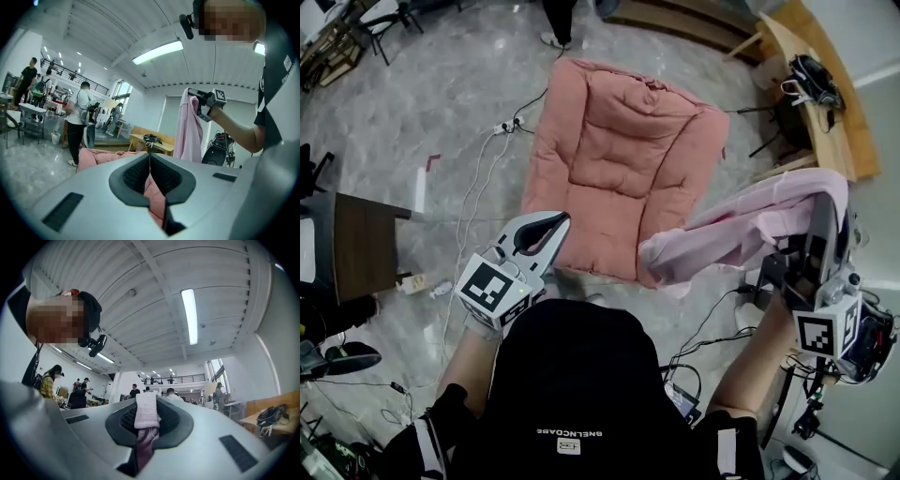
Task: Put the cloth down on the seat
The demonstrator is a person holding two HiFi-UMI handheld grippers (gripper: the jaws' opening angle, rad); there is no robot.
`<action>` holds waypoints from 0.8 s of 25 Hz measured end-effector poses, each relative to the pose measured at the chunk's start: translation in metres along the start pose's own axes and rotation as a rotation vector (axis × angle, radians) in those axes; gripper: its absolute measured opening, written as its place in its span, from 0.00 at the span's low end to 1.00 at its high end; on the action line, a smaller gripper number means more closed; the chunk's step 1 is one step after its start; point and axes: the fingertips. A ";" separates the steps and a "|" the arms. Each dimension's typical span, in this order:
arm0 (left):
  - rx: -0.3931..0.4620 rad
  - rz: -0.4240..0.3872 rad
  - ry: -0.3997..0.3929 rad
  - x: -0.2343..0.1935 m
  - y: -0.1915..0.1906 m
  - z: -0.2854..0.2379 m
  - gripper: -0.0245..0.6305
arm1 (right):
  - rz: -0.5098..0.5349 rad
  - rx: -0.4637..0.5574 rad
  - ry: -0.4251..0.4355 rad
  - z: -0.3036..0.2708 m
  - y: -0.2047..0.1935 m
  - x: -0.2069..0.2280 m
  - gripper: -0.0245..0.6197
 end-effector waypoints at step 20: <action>-0.004 0.037 0.117 -0.095 0.009 0.061 0.06 | -0.091 0.078 0.160 -0.182 -0.032 -0.070 0.10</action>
Point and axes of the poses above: the fingertips, and each gripper's own axes: z backward along the fingers, x to its right, y out of its top, and after that the axes turned 8 degrees about y, right-handed
